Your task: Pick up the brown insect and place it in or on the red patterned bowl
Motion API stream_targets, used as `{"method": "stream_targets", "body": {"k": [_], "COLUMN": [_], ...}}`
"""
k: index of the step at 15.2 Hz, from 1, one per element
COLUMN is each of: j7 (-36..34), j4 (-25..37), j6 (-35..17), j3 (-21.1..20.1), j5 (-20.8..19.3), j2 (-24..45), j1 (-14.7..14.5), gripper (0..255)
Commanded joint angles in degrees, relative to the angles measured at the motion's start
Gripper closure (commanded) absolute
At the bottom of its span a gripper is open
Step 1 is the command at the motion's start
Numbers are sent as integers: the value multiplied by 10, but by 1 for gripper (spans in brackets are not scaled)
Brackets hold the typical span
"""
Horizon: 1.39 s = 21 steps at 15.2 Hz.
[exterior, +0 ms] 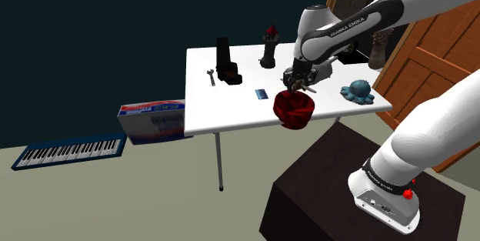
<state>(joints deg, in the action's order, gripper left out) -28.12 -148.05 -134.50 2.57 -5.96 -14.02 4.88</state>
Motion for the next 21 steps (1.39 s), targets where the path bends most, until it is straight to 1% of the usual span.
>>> {"method": "stream_targets", "body": {"k": [1,10,18,19,21], "j7": [7,-1,-1,-1,-1], "j4": [-7,-30,-30,-30,-30], "j6": [-15,-99,-99,-99,-99], "j3": [5,6,6,6,6], "j5": [-3,-9,-9,-9,-9], "j2": [7,69,69,69,69], "j1": [4,6,6,6,6], "gripper": [255,255,255,0,0]}}
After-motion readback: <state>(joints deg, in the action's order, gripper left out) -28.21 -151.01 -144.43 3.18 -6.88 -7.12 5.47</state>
